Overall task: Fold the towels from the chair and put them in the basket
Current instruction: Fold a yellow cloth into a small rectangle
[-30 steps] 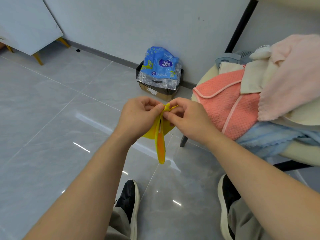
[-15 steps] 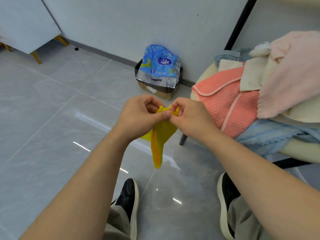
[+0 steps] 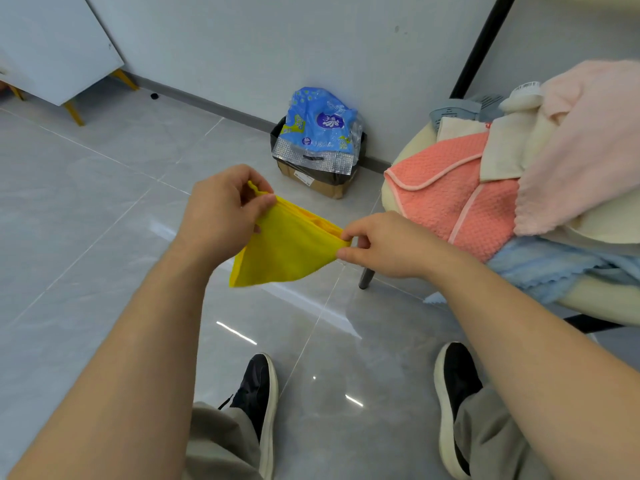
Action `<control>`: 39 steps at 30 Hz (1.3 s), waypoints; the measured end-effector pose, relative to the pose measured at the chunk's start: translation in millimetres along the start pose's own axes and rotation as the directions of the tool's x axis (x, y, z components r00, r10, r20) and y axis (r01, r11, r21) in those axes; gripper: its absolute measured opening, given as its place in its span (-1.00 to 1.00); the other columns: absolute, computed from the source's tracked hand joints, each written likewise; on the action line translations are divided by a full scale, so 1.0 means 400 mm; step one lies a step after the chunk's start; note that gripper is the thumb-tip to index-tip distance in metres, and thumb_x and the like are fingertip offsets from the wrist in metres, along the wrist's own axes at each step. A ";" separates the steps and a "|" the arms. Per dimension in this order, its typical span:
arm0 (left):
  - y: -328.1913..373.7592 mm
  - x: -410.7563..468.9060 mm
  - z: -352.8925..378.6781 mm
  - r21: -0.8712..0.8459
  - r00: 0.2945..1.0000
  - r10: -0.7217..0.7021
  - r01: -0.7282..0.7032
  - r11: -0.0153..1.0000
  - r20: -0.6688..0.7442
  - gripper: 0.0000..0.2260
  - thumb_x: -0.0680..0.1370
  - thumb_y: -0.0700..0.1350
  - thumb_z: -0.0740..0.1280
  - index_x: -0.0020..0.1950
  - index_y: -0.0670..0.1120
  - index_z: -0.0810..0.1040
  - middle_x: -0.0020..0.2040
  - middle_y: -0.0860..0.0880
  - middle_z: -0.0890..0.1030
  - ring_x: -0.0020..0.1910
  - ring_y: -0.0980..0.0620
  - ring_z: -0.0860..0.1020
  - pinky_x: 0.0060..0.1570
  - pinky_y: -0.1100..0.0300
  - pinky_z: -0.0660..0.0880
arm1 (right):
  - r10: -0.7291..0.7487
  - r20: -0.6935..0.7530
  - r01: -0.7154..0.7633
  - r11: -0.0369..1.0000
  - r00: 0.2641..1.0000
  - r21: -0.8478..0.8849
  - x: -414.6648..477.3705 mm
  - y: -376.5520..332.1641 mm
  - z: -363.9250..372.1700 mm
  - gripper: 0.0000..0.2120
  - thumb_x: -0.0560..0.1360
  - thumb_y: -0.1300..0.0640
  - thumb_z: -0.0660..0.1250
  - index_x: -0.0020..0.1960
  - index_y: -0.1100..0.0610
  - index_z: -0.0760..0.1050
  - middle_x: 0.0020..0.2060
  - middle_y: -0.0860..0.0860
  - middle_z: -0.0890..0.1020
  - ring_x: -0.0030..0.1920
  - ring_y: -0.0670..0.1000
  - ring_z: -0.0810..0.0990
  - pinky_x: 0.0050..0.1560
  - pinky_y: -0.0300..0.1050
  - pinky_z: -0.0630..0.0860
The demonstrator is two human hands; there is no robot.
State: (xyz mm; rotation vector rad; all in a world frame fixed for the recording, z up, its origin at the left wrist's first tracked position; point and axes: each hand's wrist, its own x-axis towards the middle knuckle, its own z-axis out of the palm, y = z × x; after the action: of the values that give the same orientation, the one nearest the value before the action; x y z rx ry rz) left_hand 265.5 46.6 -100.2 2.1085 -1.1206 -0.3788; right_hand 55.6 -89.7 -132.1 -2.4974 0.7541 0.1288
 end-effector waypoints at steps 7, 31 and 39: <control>-0.014 0.008 0.003 -0.063 0.997 -0.077 0.075 0.995 -0.030 -0.96 0.58 -0.16 0.40 -0.05 -0.04 0.57 -0.15 -0.16 0.65 -0.37 0.08 0.67 -0.19 0.13 0.64 | -0.087 -0.200 0.090 0.996 0.976 0.001 0.004 -0.020 -0.028 -0.68 0.51 -0.33 0.23 -0.22 -0.12 0.49 -0.15 -0.11 0.60 -0.10 -0.03 0.57 -0.08 -0.06 0.52; 0.013 -0.005 0.017 0.155 0.980 -0.026 -0.005 0.988 0.197 -0.81 0.43 0.04 0.55 -0.02 0.04 0.67 -0.25 0.05 0.57 -0.24 0.04 0.53 -0.30 0.21 0.37 | 0.088 -0.361 0.075 0.906 0.929 0.416 0.000 -0.015 -0.026 -0.72 0.38 0.14 0.56 -0.07 -0.07 0.50 -0.20 -0.09 0.60 -0.22 -0.10 0.55 -0.16 -0.19 0.52; 0.022 -0.005 0.022 -0.300 0.966 -0.102 0.173 0.938 0.240 -0.88 0.48 -0.10 0.52 -0.17 -0.03 0.60 -0.27 -0.01 0.57 -0.27 0.06 0.51 -0.24 0.14 0.45 | 0.164 -0.314 0.111 0.706 0.935 0.699 0.014 -0.017 -0.014 -0.95 0.59 0.08 0.37 -0.02 0.04 0.59 -0.13 0.03 0.67 -0.12 -0.01 0.61 0.01 -0.01 0.56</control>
State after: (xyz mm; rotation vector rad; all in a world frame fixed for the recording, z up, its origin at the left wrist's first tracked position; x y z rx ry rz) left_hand 254.2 41.0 -100.3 1.8929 -0.9585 -0.8236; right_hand 63.5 -90.5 -125.5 -1.7595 0.7872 -0.5359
